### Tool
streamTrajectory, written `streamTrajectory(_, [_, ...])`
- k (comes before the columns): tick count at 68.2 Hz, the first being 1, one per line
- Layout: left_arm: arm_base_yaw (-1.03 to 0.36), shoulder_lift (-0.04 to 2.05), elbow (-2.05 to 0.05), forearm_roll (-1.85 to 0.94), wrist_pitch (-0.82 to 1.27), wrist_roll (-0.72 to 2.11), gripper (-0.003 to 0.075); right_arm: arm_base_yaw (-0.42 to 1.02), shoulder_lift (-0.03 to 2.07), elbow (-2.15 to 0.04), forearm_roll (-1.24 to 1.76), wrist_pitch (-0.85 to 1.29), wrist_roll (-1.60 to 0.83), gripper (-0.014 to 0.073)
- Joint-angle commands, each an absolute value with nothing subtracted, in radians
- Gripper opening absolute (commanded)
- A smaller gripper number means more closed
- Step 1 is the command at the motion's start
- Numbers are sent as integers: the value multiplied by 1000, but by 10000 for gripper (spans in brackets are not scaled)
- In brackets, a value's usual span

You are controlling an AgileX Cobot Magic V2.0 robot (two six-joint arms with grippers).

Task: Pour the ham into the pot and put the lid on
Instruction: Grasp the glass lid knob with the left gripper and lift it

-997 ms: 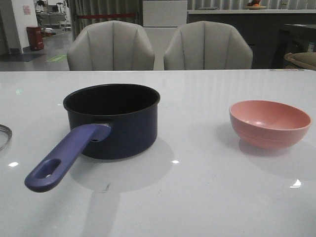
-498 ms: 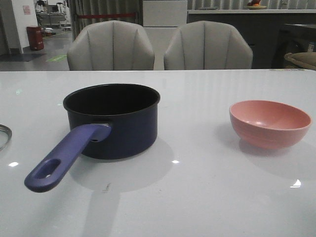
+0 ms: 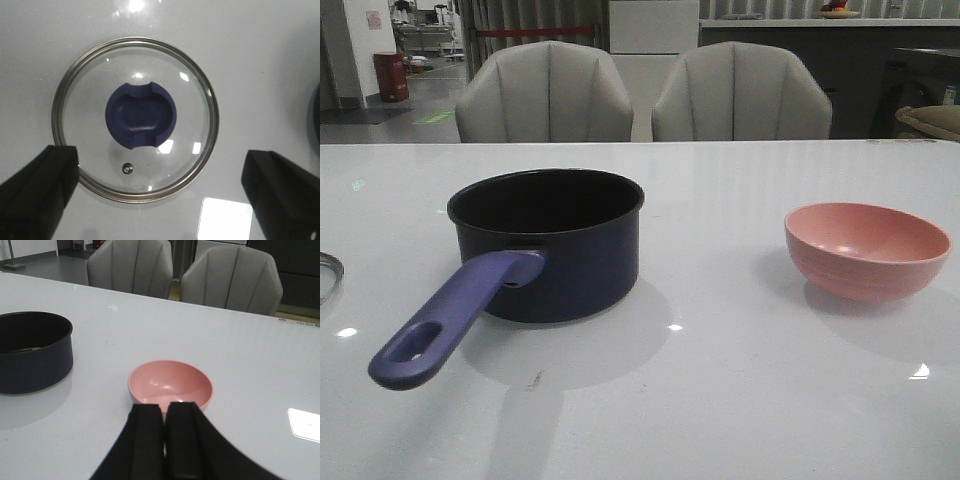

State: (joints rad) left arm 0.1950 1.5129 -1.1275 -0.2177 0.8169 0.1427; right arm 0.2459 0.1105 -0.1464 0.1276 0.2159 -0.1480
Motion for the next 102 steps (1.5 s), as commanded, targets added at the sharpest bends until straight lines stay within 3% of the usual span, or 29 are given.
streamTrajectory(1, [196,1541,-1189,-205,793,136,691,247,119,-174,130,130,-159,162])
streamTrajectory(80, [153,1851,-1312,-119,834,136,683,247,119,-174,130,130,-159,162])
streamTrajectory(85, [153,1855,-1312,-119,836,136,634,247,119,-174,130,130,-159,162])
streamTrajectory(102, [153,1855,-1312,-119,826,136,328,247,119,-174,130,130,-159,162])
